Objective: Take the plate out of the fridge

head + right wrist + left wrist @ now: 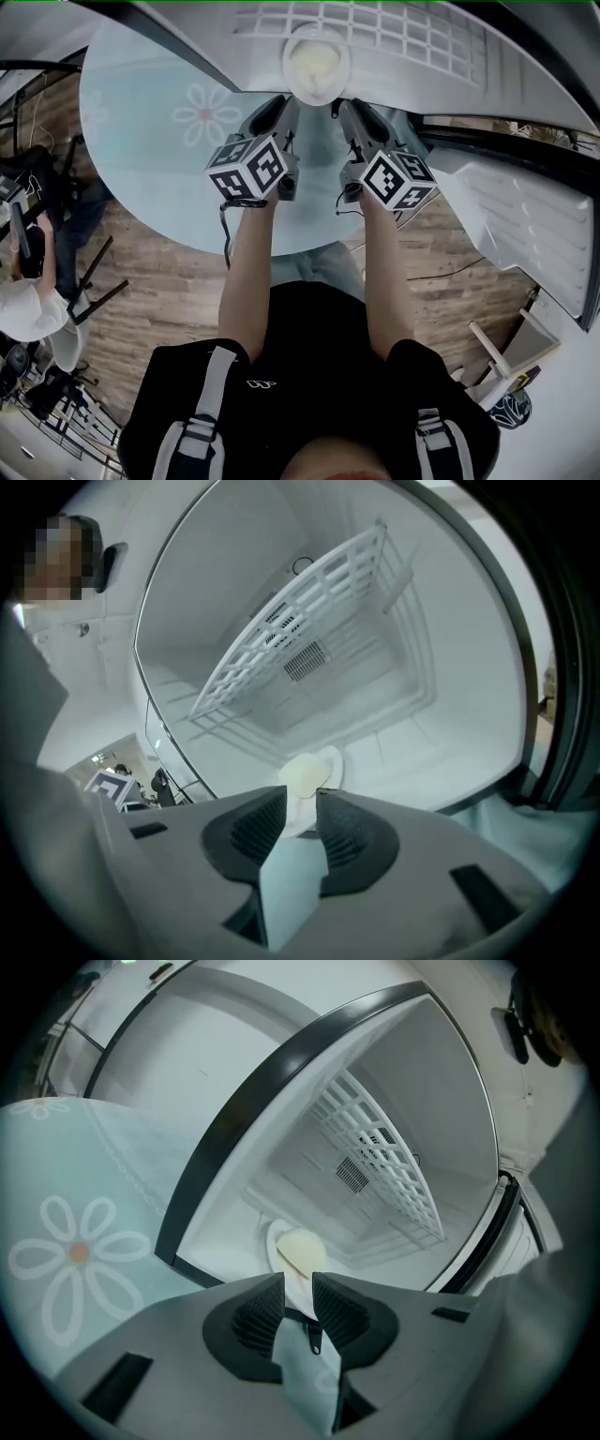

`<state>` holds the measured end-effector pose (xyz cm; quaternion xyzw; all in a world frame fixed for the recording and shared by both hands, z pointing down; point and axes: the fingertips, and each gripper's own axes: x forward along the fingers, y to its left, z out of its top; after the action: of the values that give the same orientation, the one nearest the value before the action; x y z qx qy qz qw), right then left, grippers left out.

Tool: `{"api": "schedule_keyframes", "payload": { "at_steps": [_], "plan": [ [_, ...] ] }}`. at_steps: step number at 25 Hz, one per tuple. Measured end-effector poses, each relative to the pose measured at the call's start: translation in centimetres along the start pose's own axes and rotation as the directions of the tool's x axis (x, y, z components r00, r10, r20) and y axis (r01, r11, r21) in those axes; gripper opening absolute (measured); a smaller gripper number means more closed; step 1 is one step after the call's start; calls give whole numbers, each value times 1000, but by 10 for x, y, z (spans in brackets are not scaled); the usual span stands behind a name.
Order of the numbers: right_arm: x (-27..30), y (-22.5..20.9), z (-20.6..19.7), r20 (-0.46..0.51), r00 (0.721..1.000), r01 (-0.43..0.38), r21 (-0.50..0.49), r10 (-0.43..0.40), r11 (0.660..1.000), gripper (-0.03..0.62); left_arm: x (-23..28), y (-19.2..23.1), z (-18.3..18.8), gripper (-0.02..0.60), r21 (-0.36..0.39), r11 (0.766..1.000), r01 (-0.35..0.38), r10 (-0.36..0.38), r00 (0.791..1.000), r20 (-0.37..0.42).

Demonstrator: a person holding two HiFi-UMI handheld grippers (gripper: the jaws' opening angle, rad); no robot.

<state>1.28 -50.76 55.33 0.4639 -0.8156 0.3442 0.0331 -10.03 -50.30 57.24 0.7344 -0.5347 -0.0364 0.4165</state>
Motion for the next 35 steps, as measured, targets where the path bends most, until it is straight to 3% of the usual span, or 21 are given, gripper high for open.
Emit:
{"api": "schedule_keyframes", "payload": {
  "at_steps": [5, 9, 12, 24, 29, 32, 35],
  "plan": [
    [17, -8, 3, -30, 999, 27, -43, -28, 999, 101, 14, 14, -3, 103, -9, 1000, -22, 22, 998, -59],
    [29, -17, 4, -38, 997, 64, -62, -66, 996, 103, 26, 20, 5, 103, 3, 999, -33, 33, 998, -56],
    [36, -24, 3, -39, 996, 83, -49, -85, 995, 153, 33, 24, 10, 103, 6, 999, -31, 32, 998, -61],
    [55, -33, 10, -62, 994, 93, -10, -94, 996, 153, 50, 23, 11, 101, 13, 1000, -9, 11, 992, -127],
    [60, -34, 4, -79, 993, 89, -6, -89, 996, 153, 54, 22, 9, 72, -4, 1000, 2, -3, 990, -141],
    [59, -36, 4, -59, 992, 109, 19, -108, 994, 139, 53, 20, 10, 69, -18, 1000, 12, -14, 990, -138],
    [57, -43, 5, -31, 989, 147, 123, -144, 981, 55, 54, 18, 11, 63, 8, 1000, 4, -3, 992, -126]
  ]
}}
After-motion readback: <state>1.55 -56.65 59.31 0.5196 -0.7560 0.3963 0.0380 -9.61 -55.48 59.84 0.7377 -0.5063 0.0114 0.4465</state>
